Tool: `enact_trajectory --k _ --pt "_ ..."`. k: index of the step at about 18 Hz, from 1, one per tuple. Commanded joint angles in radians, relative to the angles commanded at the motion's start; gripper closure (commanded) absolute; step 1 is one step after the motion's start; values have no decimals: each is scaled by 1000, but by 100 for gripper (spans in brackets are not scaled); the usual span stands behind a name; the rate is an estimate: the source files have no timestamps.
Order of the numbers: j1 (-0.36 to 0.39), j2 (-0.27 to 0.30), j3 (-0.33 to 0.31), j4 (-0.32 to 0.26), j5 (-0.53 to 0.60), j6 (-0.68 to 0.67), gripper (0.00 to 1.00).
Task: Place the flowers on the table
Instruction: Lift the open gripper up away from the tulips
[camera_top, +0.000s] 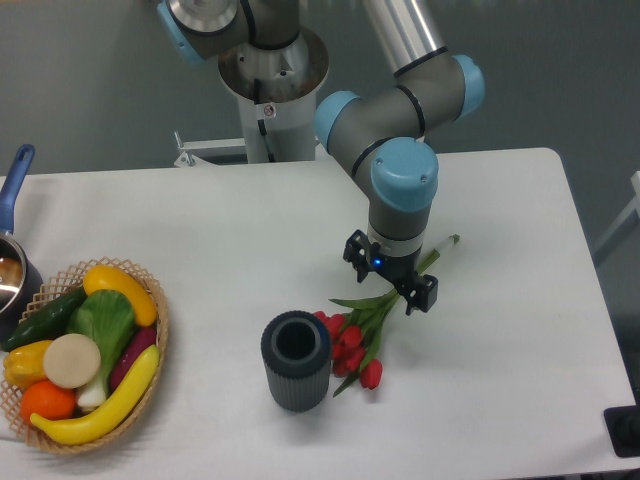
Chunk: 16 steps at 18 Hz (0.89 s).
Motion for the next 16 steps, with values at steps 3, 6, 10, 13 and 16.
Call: enact_trajectory --k 3,6,10,13,16 --pt "17 14 12 3 -3 -8 0" --pt "43 26 14 21 -5 -6 0" --pt "42 57 -3 28 -3 5 0" --pt "41 68 -15 28 6 6 0" --pt "49 75 -29 28 8 6 0"
